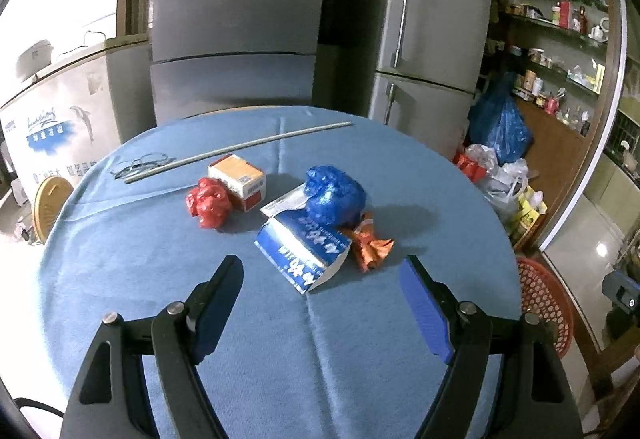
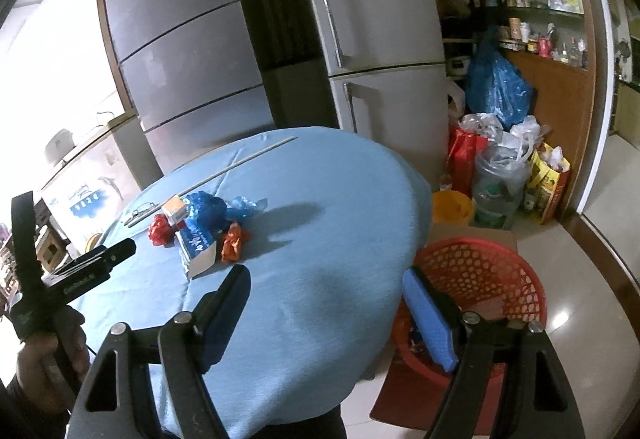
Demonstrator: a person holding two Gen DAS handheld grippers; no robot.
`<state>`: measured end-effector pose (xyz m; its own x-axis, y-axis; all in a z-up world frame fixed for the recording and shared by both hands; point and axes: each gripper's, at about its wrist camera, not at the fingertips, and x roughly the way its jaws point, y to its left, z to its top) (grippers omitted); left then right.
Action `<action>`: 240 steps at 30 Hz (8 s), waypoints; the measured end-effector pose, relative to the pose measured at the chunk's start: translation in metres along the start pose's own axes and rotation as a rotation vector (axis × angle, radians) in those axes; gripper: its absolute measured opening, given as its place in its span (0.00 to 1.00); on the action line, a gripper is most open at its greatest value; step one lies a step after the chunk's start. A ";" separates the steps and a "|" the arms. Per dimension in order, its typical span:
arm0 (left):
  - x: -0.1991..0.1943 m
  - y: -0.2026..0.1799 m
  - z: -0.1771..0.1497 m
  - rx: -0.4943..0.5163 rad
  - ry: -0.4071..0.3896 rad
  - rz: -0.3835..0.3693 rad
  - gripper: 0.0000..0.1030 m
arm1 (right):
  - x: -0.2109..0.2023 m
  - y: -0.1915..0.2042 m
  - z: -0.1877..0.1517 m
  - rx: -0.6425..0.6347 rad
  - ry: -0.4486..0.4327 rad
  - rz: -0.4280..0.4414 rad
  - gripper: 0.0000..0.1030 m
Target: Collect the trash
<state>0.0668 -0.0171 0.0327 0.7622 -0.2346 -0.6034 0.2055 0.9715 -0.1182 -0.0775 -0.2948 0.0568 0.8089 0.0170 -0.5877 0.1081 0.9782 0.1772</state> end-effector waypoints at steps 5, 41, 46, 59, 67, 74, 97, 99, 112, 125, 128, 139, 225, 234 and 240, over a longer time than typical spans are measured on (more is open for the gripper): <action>-0.003 0.017 -0.008 -0.033 0.010 0.035 0.78 | 0.005 0.016 -0.003 -0.039 0.012 0.027 0.79; -0.016 0.134 -0.061 -0.207 0.106 0.334 0.78 | 0.106 0.085 -0.001 -0.097 0.163 0.230 0.79; -0.016 0.142 -0.064 -0.230 0.108 0.335 0.78 | 0.124 0.106 0.013 -0.132 0.170 0.261 0.79; -0.025 0.157 -0.073 -0.272 0.102 0.338 0.78 | 0.221 0.152 0.078 -0.116 0.198 0.274 0.81; -0.027 0.175 -0.071 -0.312 0.100 0.355 0.78 | 0.286 0.177 0.077 -0.143 0.308 0.245 0.82; 0.007 0.153 -0.037 -0.197 0.141 0.324 0.78 | 0.274 0.167 0.056 -0.116 0.323 0.270 0.60; 0.044 0.062 0.004 -0.149 0.133 0.138 0.78 | 0.159 0.053 0.046 0.119 0.120 0.281 0.60; 0.047 0.063 0.003 -0.142 0.144 0.156 0.78 | 0.155 0.047 0.038 0.136 0.117 0.286 0.60; 0.092 0.044 0.008 -0.221 0.238 0.090 0.78 | 0.157 0.030 0.017 0.179 0.135 0.281 0.60; 0.183 -0.008 0.035 -0.208 0.330 0.236 0.79 | 0.150 0.015 0.015 0.204 0.121 0.265 0.60; 0.182 -0.001 0.028 -0.213 0.314 0.219 0.79 | 0.149 0.013 0.015 0.205 0.119 0.266 0.60; 0.128 0.043 0.005 -0.230 0.270 0.102 0.61 | 0.151 0.026 0.009 0.196 0.131 0.296 0.60; 0.027 -0.260 0.005 0.287 0.166 -0.455 0.60 | 0.037 -0.227 -0.042 0.432 0.046 -0.106 0.60; 0.029 -0.260 0.002 0.282 0.175 -0.452 0.60 | 0.063 -0.229 -0.043 0.400 0.122 -0.132 0.67; 0.034 -0.265 0.001 0.289 0.189 -0.452 0.60 | 0.065 -0.238 -0.046 0.430 0.127 -0.157 0.76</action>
<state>0.0393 -0.2828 0.0444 0.4421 -0.5890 -0.6765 0.6655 0.7211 -0.1929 -0.0775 -0.5168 -0.0596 0.6897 -0.0734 -0.7204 0.4747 0.7971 0.3732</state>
